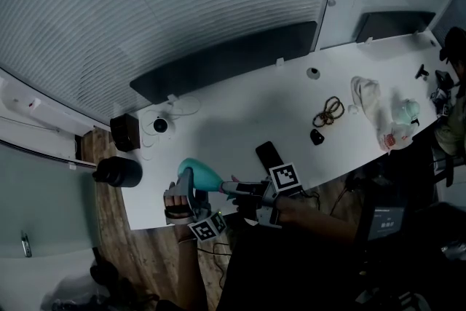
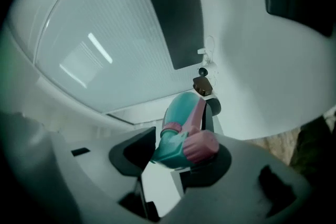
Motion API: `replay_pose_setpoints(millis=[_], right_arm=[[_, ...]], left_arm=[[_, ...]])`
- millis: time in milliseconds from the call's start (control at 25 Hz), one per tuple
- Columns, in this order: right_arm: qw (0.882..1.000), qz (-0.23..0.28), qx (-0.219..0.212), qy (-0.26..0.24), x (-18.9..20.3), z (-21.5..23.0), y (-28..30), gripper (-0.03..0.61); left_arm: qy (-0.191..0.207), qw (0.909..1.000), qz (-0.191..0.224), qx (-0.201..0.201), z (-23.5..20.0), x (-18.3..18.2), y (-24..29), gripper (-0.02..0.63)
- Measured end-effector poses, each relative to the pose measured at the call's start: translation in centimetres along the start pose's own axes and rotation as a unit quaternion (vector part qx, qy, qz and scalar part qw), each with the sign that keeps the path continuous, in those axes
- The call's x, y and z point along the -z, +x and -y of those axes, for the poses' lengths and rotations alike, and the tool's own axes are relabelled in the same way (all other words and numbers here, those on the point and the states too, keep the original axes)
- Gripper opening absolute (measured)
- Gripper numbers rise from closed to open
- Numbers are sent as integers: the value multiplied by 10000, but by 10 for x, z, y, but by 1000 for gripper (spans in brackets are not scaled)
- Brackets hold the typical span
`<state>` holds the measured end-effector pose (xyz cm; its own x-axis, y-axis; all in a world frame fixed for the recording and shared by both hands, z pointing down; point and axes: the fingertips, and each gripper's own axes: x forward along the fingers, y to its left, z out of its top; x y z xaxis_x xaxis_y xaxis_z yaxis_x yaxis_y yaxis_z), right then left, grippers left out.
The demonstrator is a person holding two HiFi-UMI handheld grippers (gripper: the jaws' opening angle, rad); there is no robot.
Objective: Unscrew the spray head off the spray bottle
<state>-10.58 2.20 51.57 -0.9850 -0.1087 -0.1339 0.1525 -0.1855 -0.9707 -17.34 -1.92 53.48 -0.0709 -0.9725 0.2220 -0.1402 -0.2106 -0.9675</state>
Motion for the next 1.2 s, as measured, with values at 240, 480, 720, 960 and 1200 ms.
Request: replay_pose_setpoints(millis=[240,480,720,960,1200], right_arm=[[9515,-1198,1150,-2591,0,12,-3,132],[7353,-3024,2345,-5594,-1,33,-15,130],[6305,-3746,2355,-6377,3,20,-26,130],[7078,-3395,1592,-5986,5,-18,-35,130],[7386,-3207,1542,-5725,-5,-20,-52,130]], left_arm=[[-49,9970,-137,759,29,3,-1,374],[-612,9693,-102,2379,87,0,-8,374],[-2047,9337,-63,2937,104,-4,-11,374],[-3604,8743,166,3247,104,-2,-21,374],[-3740,8658,270,3315,120,-11,-23,374]])
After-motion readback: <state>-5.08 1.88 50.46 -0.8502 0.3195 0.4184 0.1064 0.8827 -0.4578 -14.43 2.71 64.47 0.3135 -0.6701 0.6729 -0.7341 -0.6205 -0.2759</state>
